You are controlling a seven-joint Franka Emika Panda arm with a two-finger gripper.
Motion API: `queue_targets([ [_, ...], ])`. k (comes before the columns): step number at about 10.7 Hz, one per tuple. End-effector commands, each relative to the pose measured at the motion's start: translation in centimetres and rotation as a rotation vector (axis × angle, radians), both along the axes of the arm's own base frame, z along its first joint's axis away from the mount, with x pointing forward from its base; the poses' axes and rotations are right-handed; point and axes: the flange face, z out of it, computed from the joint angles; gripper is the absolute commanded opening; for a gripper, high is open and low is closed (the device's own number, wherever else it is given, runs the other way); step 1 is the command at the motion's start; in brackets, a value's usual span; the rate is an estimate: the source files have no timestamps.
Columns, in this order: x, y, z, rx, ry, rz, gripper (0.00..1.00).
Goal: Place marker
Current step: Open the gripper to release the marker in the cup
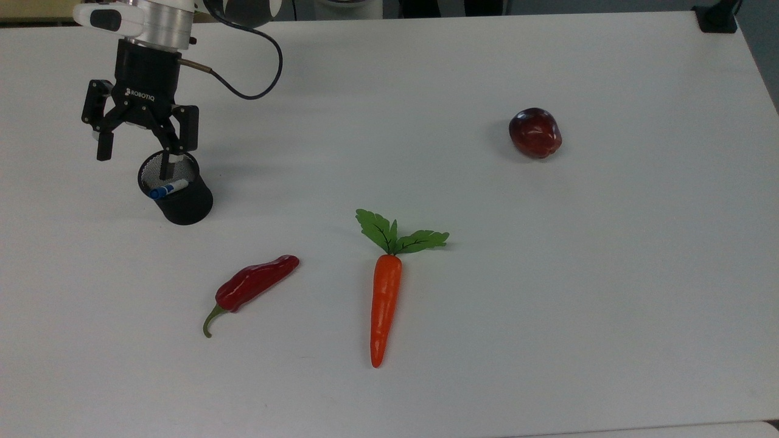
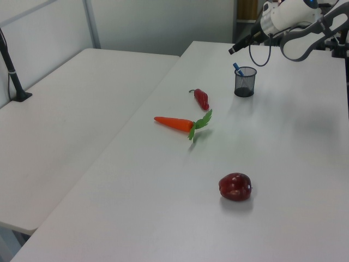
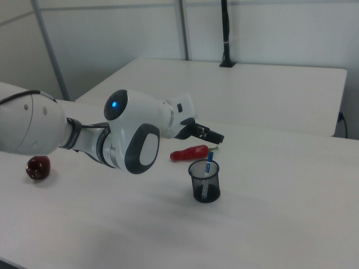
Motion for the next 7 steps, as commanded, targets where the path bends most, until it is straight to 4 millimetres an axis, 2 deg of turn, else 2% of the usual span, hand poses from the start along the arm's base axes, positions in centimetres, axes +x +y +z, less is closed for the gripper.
queue_targets([
  [1, 1.0, 1.2, 1.5, -0.023, -0.032, 0.033, 1.0],
  [2, 1.5, 1.7, 2.1, -0.025, -0.015, 0.038, 1.0],
  [5, 4.4, 3.2, 5.8, -0.03, 0.185, 0.014, 1.0],
  [7, 5.0, 6.2, 7.2, -0.027, 0.317, 0.024, 1.0],
])
